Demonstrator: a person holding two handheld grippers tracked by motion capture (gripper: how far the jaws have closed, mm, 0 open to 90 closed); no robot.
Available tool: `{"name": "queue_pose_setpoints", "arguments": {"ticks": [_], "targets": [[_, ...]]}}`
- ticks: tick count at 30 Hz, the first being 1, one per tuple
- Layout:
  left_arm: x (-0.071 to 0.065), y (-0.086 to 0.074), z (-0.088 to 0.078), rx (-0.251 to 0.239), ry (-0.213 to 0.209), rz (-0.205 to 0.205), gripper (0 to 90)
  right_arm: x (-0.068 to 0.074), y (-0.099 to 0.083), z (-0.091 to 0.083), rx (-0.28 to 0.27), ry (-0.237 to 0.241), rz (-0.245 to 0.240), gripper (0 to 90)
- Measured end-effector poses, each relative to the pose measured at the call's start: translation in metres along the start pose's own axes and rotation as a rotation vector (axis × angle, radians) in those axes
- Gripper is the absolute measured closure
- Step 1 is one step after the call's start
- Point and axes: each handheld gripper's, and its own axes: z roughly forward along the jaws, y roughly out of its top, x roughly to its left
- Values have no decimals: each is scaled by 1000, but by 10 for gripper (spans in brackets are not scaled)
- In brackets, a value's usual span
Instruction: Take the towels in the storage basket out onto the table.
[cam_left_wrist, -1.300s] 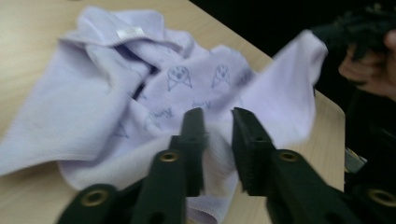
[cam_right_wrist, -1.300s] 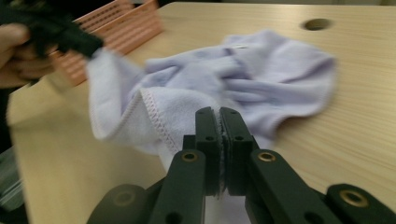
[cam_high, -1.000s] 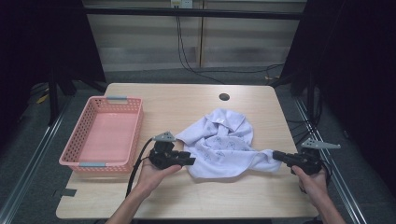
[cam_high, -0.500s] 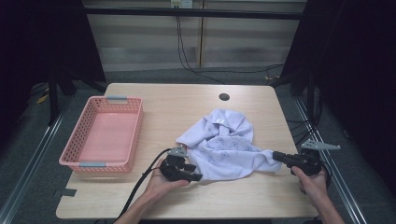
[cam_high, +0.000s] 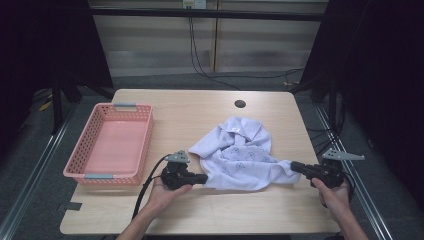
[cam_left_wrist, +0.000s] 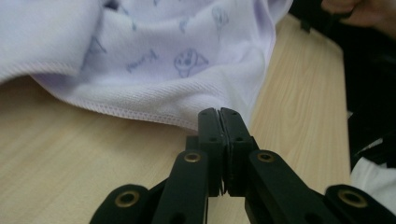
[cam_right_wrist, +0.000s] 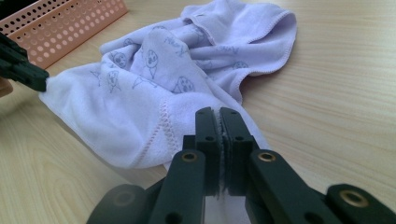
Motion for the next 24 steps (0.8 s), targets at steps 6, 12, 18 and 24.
{"name": "queue_pose_setpoints", "arguments": {"ticks": [6,12,18,24], "targets": [[2,21,-24,-97,15,-16,888,4,17,-6,-56,14,-5,876],[3,56,-57,-207,54,2,889,11,57,-13,-131,30,-42,876],[6,100,-98,-310,81,-2,890,22,120,-20,-221,47,-100,876],[13,138,-134,-371,113,6,890,25,181,-24,-306,80,-107,876]]}}
